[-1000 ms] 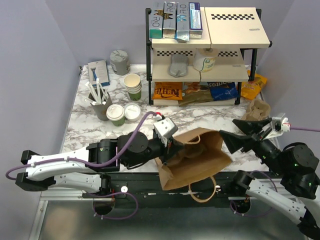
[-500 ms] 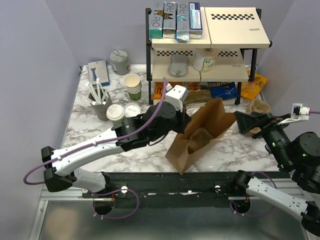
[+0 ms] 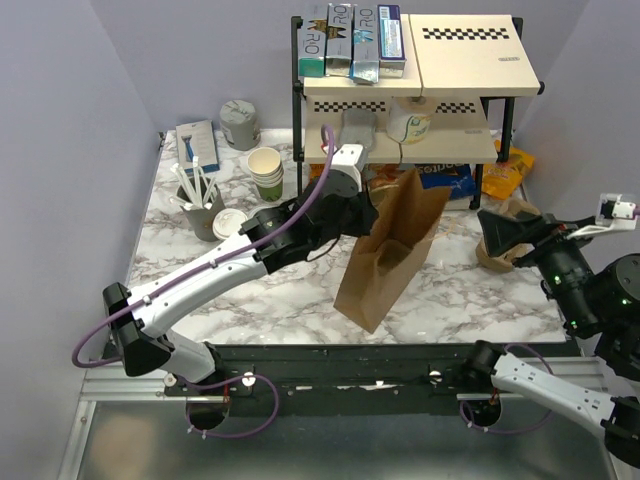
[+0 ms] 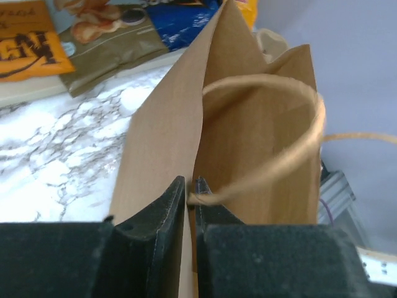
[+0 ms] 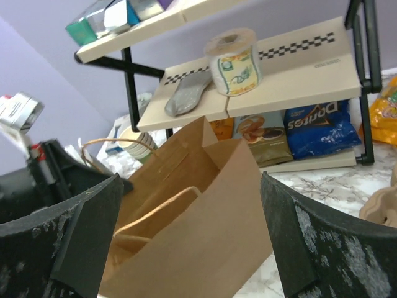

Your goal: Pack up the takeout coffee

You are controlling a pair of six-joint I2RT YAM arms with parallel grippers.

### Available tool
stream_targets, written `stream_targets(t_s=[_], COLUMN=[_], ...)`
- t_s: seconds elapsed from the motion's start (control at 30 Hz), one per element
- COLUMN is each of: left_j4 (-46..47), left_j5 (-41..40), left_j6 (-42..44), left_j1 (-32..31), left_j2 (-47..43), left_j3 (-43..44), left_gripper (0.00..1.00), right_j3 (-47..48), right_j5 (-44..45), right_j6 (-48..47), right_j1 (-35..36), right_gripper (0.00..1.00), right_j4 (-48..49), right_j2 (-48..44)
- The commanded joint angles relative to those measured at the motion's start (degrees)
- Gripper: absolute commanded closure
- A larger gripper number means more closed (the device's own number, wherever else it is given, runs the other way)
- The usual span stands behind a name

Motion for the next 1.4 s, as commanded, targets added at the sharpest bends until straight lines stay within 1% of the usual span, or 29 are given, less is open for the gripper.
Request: stream_targets(t_s=[0.0,0.07,0.13,0.17,0.23,0.3,0.4,0.43,0.47,0.5,0.53,0.57,0.6,0.63,0.7,0.73,0.8,0.83,0.9,0.93,1.0,1.03,1.07,1.1,1.13,1.2,1.27,1.3,1.37], left_j4=[-1.8,-1.0,-0.4,-0.2,-0.7,-1.8,-4.6,-7.5,-9.5,-11.7,-16.5,-19.2,-22.0,-27.1,-30.8,-34.5,-37.5,-38.8,-38.2,-36.5,-34.2,-31.6,-29.9,-28.1,-24.7,-21.0,-15.5,-13.7,-8.2], left_j5=[1.0,1.7,2.3,2.3,2.0,1.1,-1.8,-3.2,-6.6,-9.2,-11.7,-14.2,-19.3,-21.2,-25.0,-25.9,-26.2,-25.4,-23.6,-20.9,-17.6,-16.5,-13.2,-11.6,-9.6,-4.4,-2.1,-0.6,2.2], left_j6=[-2.5,-1.9,-1.7,-1.1,-0.7,-0.5,0.2,0.2,-0.1,-1.6,-2.7,-4.3,-6.5,-11.0,-15.2,-20.2,-23.2,-24.3,-24.5,-23.8,-22.1,-22.2,-22.0,-21.6,-21.5,-21.5,-22.6,-23.0,-23.2], left_j1=[1.9,1.9,1.9,1.9,1.9,1.9,1.9,1.9,1.9,2.0,2.0,2.1,2.5,2.8,3.7,5.0,7.3,10.3,13.8,16.2,23.7,26.3,31.7,34.2,36.5,43.3,46.7,48.0,51.0], left_j2=[-1.0,-2.5,-3.7,-4.8,-6.2,-8.6,-12.8,-13.9,-16.1,-17.2,-18.4,-20.6,-21.7,-22.8,-26.7,-28.0,-31.6,-32.6,-34.5,-34.9,-34.5,-34.4,-33.8,-33.2,-32.6,-30.3,-27.9,-27.2,-25.5], left_j3=[0.5,-0.7,-1.6,-1.9,-2.4,-2.6,-2.8,-2.5,-2.1,-2.0,-2.1,-2.3,-2.5,-3.9,-6.6,-9.8,-13.0,-16.0,-19.0,-21.6,-23.8,-26.1,-27.3,-28.5,-30.6,-32.5,-35.0,-35.8,-38.0], left_gripper=[0.51,0.30,0.17,0.09,0.01,0.01,0.01,0.01,0.01,0.01,0.01,0.01,0.01,0.01,0.01,0.01,0.01,0.01,0.01,0.01,0.01,0.01,0.01,0.01,0.01,0.05,0.07,0.07,0.07], right_j3=[2.9,4.1,6.6,7.4,9.1,9.7,12.5,15.0,16.2,17.3,18.8,21.7,24.0,26.1,31.5,32.5,36.5,38.3,41.4,41.4,39.0,34.2,30.6,27.6,21.7,17.3,11.0,9.1,6.4], right_j5=[-6.1,-8.9,-12.6,-14.5,-18.3,-20.2,-26.9,-29.2,-33.9,-36.0,-38.1,-43.3,-45.2,-47.3,-48.2,-47.3,-43.5,-43.3,-43.3,-43.2,-41.6,-40.9,-39.3,-38.8,-38.7,-34.7,-30.9,-30.0,-28.5], right_j6=[-4.7,-6.2,-6.9,-9.0,-10.2,-12.2,-14.0,-14.6,-15.1,-15.0,-15.6,-16.2,-16.4,-17.2,-19.1,-20.5,-23.3,-23.8,-23.6,-23.1,-21.7,-19.7,-18.2,-17.6,-17.1,-15.4,-13.9,-13.6,-12.9], right_j1=[0.4,0.3,0.4,0.4,0.4,0.3,0.3,0.4,0.4,0.3,0.4,0.4,0.4,0.3,1.8,2.9,6.2,7.0,8.1,8.4,8.5,8.6,8.5,8.6,8.6,8.6,8.5,8.5,8.6], right_gripper=[0.00,0.00,0.00,0.00,0.00,0.00,0.00,0.00,0.00,0.00,0.00,0.00,0.00,0.00,0.00,0.00,0.00,0.00,0.00,0.00,0.00,0.00,0.00,0.00,0.00,0.00,0.00,0.00,0.00], right_j4=[-2.2,-3.4,-5.5,-5.5,-5.0,-3.2,-1.6,-1.6,-1.5,-1.0,-1.0,-1.0,-2.7,-3.9,-5.8,-5.6,-4.6,-4.4,-3.0,-2.3,0.9,2.5,4.2,7.3,8.6,10.8,12.2,13.5,14.4], right_j2=[3.8,5.3,8.0,8.8,10.9,12.0,15.0,16.1,17.4,19.8,21.5,23.3,28.1,30.7,36.2,40.4,44.4,47.9,50.3,51.1,50.9,49.9,47.0,45.5,43.9,38.5,34.6,31.1,28.2])
